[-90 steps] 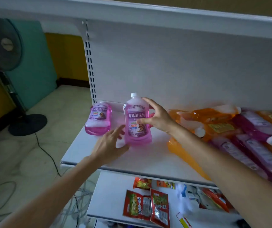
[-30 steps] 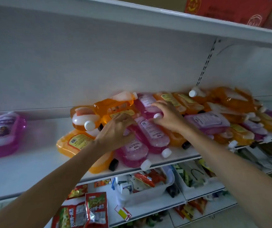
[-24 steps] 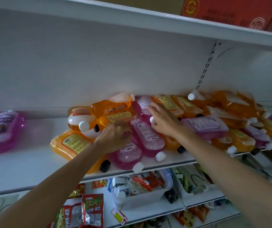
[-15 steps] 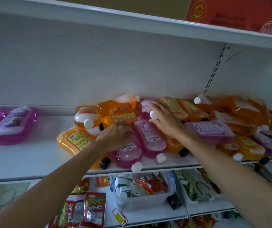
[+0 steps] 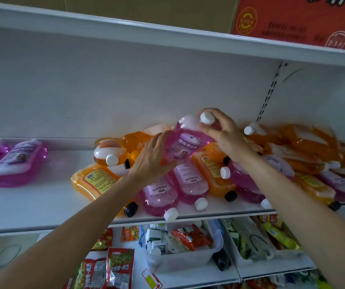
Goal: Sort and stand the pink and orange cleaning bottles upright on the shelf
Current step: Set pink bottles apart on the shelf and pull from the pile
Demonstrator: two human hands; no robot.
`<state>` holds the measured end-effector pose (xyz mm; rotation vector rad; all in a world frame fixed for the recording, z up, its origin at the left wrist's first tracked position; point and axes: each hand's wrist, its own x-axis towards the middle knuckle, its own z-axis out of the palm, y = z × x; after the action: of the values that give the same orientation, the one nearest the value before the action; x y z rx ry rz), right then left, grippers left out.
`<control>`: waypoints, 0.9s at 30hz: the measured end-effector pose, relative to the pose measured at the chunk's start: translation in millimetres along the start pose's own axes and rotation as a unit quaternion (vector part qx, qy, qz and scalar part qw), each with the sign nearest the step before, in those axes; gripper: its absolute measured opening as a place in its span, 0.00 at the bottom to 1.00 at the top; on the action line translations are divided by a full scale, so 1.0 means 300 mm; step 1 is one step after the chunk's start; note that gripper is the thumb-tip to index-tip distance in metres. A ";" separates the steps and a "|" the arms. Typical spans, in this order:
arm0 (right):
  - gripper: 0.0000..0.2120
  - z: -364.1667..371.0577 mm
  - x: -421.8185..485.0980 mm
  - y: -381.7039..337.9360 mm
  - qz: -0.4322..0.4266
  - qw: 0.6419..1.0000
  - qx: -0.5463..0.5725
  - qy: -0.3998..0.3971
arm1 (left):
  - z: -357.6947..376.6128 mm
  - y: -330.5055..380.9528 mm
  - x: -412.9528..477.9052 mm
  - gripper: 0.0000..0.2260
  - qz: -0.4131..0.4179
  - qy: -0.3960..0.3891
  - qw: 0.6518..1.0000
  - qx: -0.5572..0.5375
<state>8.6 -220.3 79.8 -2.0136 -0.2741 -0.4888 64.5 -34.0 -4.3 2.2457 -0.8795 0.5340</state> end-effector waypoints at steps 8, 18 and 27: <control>0.10 0.088 0.041 -0.048 -0.002 0.998 0.005 0.055 | -0.080 0.050 -0.053 0.34 -0.018 0.019 0.978 -0.208; 0.34 0.283 0.071 -0.049 0.015 0.999 0.016 0.028 | -0.219 -0.072 -0.079 0.28 -0.069 0.069 0.963 -0.250; 0.37 0.510 0.121 -0.137 -0.053 0.997 0.034 0.049 | -0.370 -0.212 -0.110 0.30 -0.092 0.096 0.959 -0.251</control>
<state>58.9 -66.5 65.1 -1.9092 -0.3344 -0.6338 72.8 93.9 27.1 1.7554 -0.6145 0.3811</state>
